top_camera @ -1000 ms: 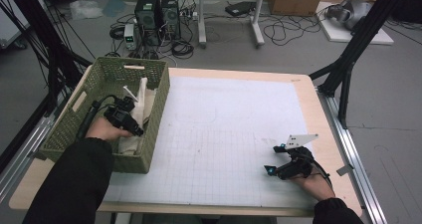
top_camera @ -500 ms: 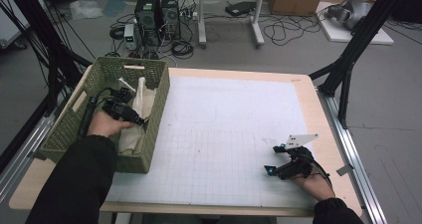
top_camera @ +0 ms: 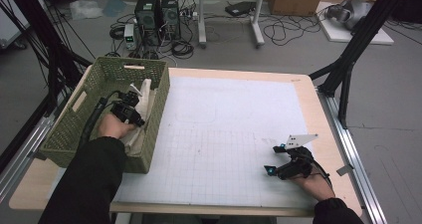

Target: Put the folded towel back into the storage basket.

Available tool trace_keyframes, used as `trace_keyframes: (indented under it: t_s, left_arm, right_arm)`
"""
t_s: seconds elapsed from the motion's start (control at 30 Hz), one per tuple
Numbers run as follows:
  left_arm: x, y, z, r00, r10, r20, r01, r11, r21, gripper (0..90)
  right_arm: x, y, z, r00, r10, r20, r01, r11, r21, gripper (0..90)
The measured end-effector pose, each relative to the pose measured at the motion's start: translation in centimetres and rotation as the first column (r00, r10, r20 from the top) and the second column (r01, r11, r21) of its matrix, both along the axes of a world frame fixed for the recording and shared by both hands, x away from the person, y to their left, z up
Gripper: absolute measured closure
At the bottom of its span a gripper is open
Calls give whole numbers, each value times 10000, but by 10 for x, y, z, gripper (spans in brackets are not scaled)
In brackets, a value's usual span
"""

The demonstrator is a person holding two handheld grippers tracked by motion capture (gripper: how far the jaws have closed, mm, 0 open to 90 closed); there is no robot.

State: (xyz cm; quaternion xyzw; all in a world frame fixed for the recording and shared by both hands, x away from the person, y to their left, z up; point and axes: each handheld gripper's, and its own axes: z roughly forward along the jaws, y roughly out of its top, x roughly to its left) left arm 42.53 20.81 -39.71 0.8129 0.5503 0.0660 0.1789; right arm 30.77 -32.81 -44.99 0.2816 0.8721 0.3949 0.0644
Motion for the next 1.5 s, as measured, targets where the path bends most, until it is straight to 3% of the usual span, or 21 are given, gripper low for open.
trace_keyframes:
  t_s: [0.03,0.1,0.13,0.17,0.27,0.47,0.6,0.8,0.97,1.1,1.17,1.2,1.5]
  left_arm:
    - [0,0,2,9999,-90,-109,88,9999,-145,887]
    - [-2,1,2,9975,-431,-564,371,9939,-1043,887]
    - [-2,-1,1,9956,-590,-723,513,9932,-1041,886]
    - [-3,-3,-1,9956,-687,-641,640,9953,-733,882]
    - [-2,-6,-4,9970,-635,-432,607,9961,-637,871]
    - [-4,-2,5,9976,-499,-471,460,9957,-803,736]
    - [-5,2,14,9988,-399,-291,368,9943,-1005,679]
    - [-6,11,25,9997,-145,182,163,9942,-1064,711]
    - [-5,10,23,9987,81,508,-18,9924,-1227,744]
    - [-7,10,21,9994,-74,341,115,9926,-1210,739]
    - [-6,9,15,9997,-216,-90,209,9974,-690,719]
    - [-7,9,15,9997,-257,-38,254,9979,-599,715]
    - [-15,22,25,9968,103,795,-7,9928,-1195,689]
  right_arm:
    - [0,0,0,10000,-8,-12,8,10000,0,115]
    - [0,0,0,10000,-7,-22,7,10000,10,115]
    - [0,0,0,10000,-13,-24,13,10000,-3,115]
    - [0,0,0,10000,7,-5,-7,10000,5,115]
    - [0,0,0,10000,25,20,-25,10000,-16,115]
    - [0,0,0,10000,7,-39,-7,10000,21,115]
    - [-1,0,0,10000,-6,-60,6,10000,17,115]
    - [-1,0,0,10000,-6,-64,6,10000,19,115]
    - [-1,0,0,10000,15,-49,-15,10000,20,115]
    - [0,0,0,10000,39,-41,-38,10000,35,115]
    - [-1,0,1,10000,34,-46,-34,10000,44,115]
    - [-1,0,1,9999,20,-111,-19,10000,81,115]
    - [-3,0,8,9999,-35,164,29,9992,398,115]
